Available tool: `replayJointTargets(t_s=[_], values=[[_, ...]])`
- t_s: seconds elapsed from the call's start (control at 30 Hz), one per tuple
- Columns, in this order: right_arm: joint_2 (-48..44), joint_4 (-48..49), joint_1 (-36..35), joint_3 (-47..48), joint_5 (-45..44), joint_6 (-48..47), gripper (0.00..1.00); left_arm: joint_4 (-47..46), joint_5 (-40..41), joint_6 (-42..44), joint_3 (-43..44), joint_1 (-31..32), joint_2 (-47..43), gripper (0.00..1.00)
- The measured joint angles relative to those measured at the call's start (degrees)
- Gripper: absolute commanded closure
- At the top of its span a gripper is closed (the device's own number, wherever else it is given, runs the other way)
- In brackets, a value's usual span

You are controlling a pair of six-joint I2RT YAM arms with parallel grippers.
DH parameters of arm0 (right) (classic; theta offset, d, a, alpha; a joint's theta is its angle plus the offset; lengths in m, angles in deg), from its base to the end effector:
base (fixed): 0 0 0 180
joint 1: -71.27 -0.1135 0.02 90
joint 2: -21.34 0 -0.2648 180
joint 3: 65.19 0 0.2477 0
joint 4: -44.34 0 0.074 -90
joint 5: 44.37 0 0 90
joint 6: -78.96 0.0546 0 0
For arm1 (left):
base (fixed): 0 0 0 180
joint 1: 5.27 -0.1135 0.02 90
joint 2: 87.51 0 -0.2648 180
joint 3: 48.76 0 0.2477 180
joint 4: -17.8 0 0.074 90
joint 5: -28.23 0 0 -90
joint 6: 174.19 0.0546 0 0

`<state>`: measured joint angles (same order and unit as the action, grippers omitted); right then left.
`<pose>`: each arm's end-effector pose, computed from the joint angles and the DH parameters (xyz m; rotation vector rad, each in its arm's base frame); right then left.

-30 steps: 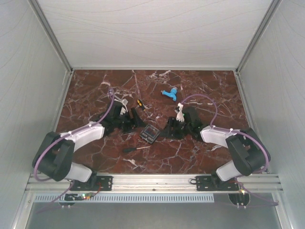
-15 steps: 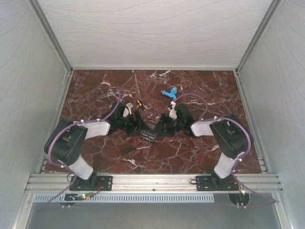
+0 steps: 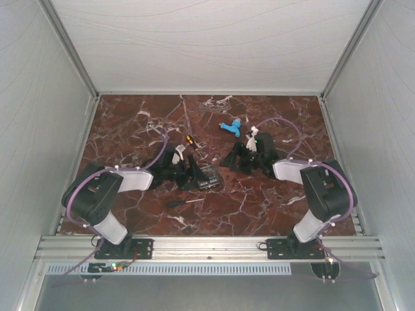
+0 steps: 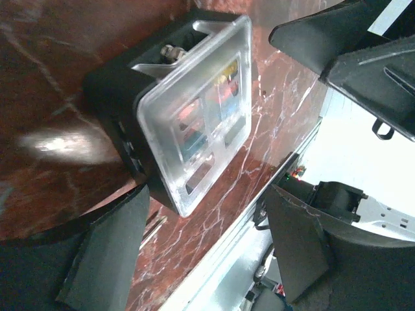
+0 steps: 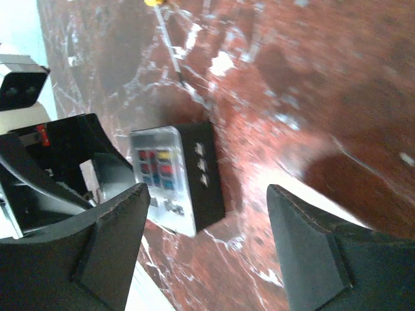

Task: Snap on the fuse box
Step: Close the fuse box cover on the fuse box base.

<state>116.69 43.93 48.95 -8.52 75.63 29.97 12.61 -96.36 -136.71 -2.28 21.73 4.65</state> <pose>0.2969 0.1514 0.1459 0.0876 2.4165 1.1464 0.2474 -0.1609 0.1237 -0.2031 2.5302 -1.3424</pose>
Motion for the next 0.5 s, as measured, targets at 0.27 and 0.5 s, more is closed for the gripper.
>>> replayJointTargets(t_s=[0.27,0.5], values=[[-11.5,-2.4,2.7,-10.5,-2.2,-0.6,0.28,-5.0,2.7,-5.1,0.9,7.4,4.8,0.28],[-18.4,-2.4,2.6,-15.2,-3.6,0.0,0.28,-6.8,5.2,-4.7,9.3,14.4,11.4,0.27]])
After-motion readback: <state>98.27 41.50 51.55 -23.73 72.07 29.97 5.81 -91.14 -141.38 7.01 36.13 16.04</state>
